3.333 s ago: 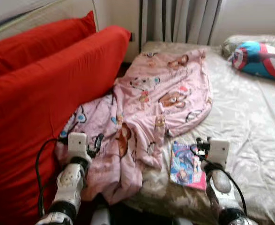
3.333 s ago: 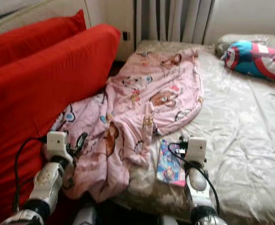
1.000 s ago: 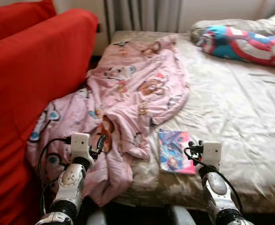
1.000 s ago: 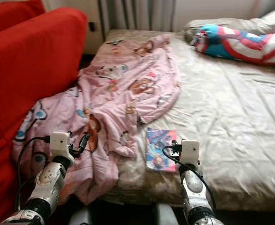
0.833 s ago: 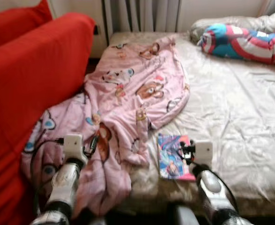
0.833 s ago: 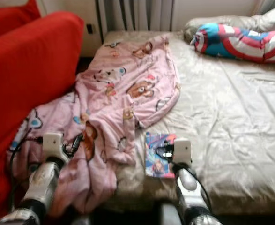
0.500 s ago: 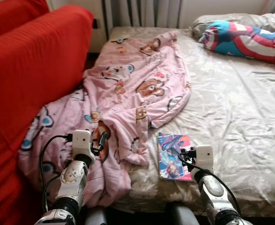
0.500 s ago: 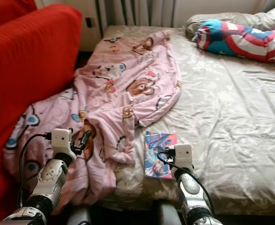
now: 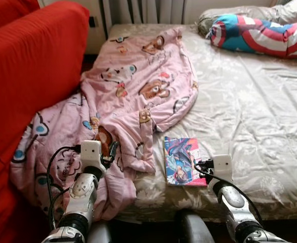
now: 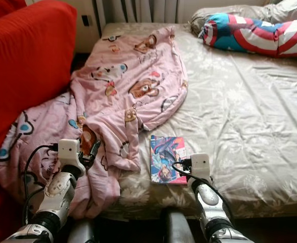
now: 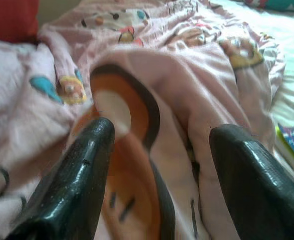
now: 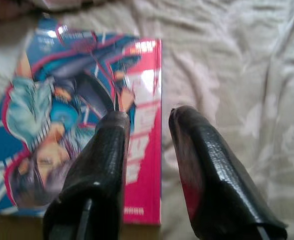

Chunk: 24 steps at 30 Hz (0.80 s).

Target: Clean up the room

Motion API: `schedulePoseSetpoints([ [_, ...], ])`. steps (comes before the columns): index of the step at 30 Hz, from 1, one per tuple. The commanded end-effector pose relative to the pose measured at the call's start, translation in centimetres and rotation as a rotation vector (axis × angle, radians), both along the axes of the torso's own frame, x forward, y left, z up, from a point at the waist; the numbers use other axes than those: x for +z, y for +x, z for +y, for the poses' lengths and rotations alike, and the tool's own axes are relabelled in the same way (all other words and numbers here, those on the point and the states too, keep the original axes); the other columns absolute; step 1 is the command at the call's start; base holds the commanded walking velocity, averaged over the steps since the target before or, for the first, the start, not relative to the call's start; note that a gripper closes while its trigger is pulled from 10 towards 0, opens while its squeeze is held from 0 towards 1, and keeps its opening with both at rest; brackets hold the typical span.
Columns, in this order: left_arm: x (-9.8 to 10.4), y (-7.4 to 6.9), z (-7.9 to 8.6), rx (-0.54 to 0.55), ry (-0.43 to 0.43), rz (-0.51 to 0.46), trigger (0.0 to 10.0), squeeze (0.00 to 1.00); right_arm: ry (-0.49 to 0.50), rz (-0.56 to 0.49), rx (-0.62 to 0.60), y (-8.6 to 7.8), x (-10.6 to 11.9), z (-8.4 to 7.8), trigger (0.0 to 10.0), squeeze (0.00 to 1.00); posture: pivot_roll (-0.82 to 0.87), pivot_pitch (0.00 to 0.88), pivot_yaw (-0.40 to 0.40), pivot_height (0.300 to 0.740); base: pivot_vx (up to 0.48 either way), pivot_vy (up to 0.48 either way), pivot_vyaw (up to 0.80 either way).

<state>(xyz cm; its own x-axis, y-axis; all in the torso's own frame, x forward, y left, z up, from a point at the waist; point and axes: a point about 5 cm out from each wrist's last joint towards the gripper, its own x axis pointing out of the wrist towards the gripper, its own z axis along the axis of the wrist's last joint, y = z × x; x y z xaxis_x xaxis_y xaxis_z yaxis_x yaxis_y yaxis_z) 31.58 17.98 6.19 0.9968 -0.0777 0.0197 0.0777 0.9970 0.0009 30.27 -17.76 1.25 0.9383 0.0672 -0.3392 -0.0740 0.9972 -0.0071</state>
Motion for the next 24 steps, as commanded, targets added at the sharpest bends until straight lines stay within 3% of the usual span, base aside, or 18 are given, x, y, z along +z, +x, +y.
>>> schedulePoseSetpoints([
  [1, -0.3, -0.4, -0.1, -0.001, 0.002, 0.003, 10.0, 0.00, 0.002, 0.025, 0.003, -0.5, -0.6, 0.3, 10.0, 0.00, -0.06, 0.200, -0.042, 0.574, 0.000, 0.000, 0.00],
  [5, -0.6, -1.2, -0.2, 0.004, 0.006, -0.006, 10.0, 0.00, 0.026, 0.028, 0.018, -0.5, -0.7, 0.9, 10.0, 0.00, -0.03, 0.238, -0.051, 0.574, 0.000, 0.000, 0.00],
  [12, -0.5, -2.2, 0.6, 0.029, 0.029, -0.018, 10.0, 0.00, 0.191, 0.016, -0.095, 0.4, 0.0, 1.2, 10.0, 0.00, 0.00, 0.267, -0.044, 0.574, 0.000, 0.000, 0.00],
  [19, -0.2, -2.9, 1.4, 0.047, 0.047, -0.025, 10.0, 0.00, 0.235, -0.066, -0.124, 2.0, 2.0, 1.5, 10.0, 0.00, 0.03, 0.288, -0.026, 0.574, 0.000, 0.000, 0.00],
  [24, -0.3, -3.5, 1.6, 0.040, 0.062, -0.016, 10.0, 0.00, 0.268, -0.069, -0.151, 2.5, 2.4, 1.3, 10.0, 0.00, 0.04, 0.297, -0.012, 0.574, 0.000, 0.000, 0.00],
])
